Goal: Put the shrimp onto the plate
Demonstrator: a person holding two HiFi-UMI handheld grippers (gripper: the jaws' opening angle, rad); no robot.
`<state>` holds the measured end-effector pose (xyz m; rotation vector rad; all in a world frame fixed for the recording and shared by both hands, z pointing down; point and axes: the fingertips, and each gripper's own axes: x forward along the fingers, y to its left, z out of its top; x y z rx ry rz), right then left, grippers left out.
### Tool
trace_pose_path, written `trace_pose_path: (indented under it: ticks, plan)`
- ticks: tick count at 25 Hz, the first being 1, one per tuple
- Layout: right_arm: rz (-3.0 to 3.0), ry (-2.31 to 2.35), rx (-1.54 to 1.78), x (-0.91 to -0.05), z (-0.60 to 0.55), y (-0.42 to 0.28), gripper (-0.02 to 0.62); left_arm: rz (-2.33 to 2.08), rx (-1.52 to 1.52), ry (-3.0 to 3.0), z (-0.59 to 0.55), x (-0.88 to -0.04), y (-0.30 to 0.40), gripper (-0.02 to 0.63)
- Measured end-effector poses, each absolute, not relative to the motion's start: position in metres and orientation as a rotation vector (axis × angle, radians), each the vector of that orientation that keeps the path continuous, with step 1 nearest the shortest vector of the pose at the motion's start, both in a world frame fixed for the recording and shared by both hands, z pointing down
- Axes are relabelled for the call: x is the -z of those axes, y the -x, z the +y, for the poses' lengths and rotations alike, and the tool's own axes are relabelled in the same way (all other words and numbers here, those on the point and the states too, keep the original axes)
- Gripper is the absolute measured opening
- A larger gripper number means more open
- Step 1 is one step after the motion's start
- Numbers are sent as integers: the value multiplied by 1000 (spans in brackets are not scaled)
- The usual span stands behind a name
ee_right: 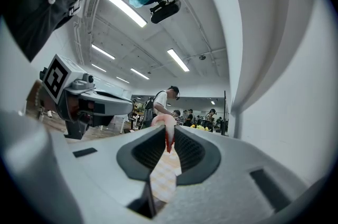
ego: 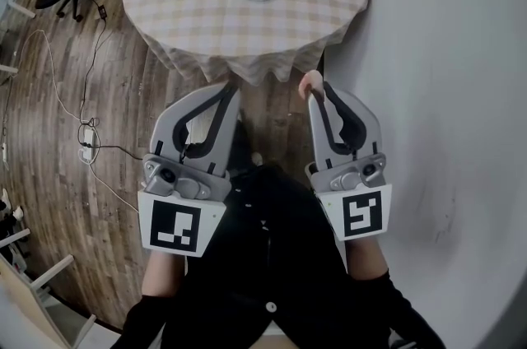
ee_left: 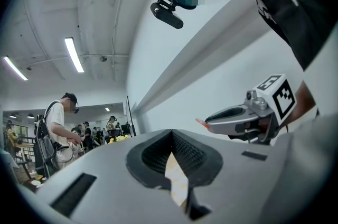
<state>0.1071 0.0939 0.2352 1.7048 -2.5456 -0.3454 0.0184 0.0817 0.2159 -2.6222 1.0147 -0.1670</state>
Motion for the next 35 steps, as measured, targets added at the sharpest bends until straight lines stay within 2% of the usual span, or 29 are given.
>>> trace_pose_path:
  ticks: [16, 35]
  plan:
    - [-2477, -1748, 343, -239, 43, -113, 41, 991, 176, 2627, 15, -220, -14, 2]
    - [-2390, -1791, 299, -240, -90, -115, 41, 919, 182, 2696, -124, -228, -17, 2]
